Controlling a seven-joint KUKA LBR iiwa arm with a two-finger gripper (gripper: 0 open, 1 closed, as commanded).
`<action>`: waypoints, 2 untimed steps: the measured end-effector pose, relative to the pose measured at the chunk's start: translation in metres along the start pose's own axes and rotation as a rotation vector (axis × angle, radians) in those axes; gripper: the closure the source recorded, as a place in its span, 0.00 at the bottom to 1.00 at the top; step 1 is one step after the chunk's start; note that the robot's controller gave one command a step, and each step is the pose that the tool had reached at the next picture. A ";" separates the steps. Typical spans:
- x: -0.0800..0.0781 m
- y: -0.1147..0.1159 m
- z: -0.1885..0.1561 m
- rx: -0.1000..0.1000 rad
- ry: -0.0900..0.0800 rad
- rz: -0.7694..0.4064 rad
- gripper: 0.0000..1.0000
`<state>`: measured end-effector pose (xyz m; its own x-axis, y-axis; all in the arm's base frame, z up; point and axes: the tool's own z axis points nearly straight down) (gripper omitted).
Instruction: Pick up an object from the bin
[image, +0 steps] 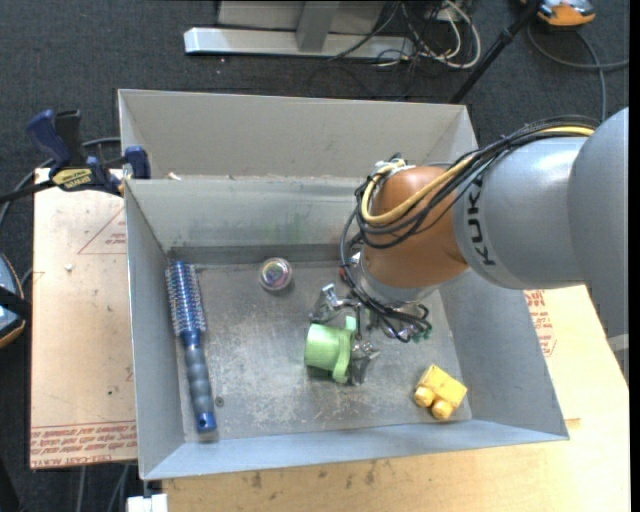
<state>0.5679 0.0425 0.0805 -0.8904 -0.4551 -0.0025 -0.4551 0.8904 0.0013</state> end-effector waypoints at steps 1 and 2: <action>-0.001 -0.002 -0.002 0.002 -0.002 0.002 1.00; 0.040 0.001 -0.179 0.005 -0.005 -0.250 1.00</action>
Offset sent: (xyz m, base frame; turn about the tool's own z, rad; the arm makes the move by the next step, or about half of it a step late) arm 0.0000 0.0000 0.0000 0.0000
